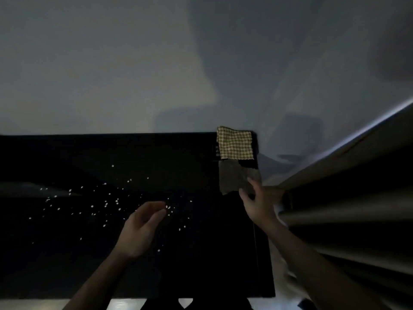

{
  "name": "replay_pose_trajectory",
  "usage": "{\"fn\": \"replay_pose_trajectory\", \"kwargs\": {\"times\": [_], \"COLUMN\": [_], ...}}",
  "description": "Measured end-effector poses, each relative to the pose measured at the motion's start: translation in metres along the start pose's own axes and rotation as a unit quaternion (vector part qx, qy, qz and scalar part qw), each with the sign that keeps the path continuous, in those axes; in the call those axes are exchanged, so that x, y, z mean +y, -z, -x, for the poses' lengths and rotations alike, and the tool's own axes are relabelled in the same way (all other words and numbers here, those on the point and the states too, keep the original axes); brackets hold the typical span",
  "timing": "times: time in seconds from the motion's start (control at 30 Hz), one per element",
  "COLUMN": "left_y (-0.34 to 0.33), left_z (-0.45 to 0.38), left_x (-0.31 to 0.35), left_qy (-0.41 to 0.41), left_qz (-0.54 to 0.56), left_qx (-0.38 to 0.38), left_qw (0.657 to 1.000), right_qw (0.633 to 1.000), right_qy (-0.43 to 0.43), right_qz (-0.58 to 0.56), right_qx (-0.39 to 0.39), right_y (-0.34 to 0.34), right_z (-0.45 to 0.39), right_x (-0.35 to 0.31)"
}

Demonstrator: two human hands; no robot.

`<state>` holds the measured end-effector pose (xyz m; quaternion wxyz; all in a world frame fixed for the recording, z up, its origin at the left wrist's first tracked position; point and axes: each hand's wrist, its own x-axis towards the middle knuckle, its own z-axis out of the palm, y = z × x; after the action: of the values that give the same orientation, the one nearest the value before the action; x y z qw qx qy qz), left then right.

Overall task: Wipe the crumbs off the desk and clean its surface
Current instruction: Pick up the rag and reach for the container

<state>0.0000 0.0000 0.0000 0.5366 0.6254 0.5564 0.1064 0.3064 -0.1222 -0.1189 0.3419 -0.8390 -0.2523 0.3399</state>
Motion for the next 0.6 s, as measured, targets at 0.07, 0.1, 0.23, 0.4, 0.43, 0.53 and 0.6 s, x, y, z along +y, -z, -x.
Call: {"fn": "replay_pose_trajectory", "kwargs": {"times": [0.07, 0.1, 0.23, 0.4, 0.43, 0.53, 0.6], "left_y": [-0.001, -0.001, 0.001, 0.008, 0.012, 0.026, 0.04], "left_z": [-0.003, -0.002, 0.002, 0.012, 0.014, 0.025, 0.034], "left_x": [-0.001, -0.003, -0.013, -0.028, -0.031, -0.033, -0.034], "left_qy": [0.015, 0.015, 0.028, 0.042, 0.045, 0.048, 0.046], "left_qz": [-0.006, -0.012, -0.012, 0.003, 0.005, 0.006, 0.011], "left_qx": [0.005, 0.005, 0.031, 0.047, 0.046, 0.047, 0.05], "left_qw": [1.0, 1.0, 0.999, 0.998, 0.998, 0.998, 0.998], "right_qw": [0.995, 0.987, 0.964, 0.942, 0.938, 0.949, 0.977], "right_qy": [0.027, 0.033, -0.047, 0.017, 0.054, 0.117, 0.094], "right_qz": [0.1, 0.157, 0.256, 0.335, 0.341, 0.292, 0.187], "right_qx": [-0.014, -0.026, -0.058, 0.022, 0.019, -0.024, -0.047], "right_y": [-0.009, -0.017, -0.062, -0.102, -0.102, -0.093, -0.084], "right_z": [-0.032, -0.049, -0.085, -0.081, -0.076, -0.063, -0.043], "right_x": [0.0, 0.002, -0.003, 0.013, 0.018, 0.026, 0.009]}}
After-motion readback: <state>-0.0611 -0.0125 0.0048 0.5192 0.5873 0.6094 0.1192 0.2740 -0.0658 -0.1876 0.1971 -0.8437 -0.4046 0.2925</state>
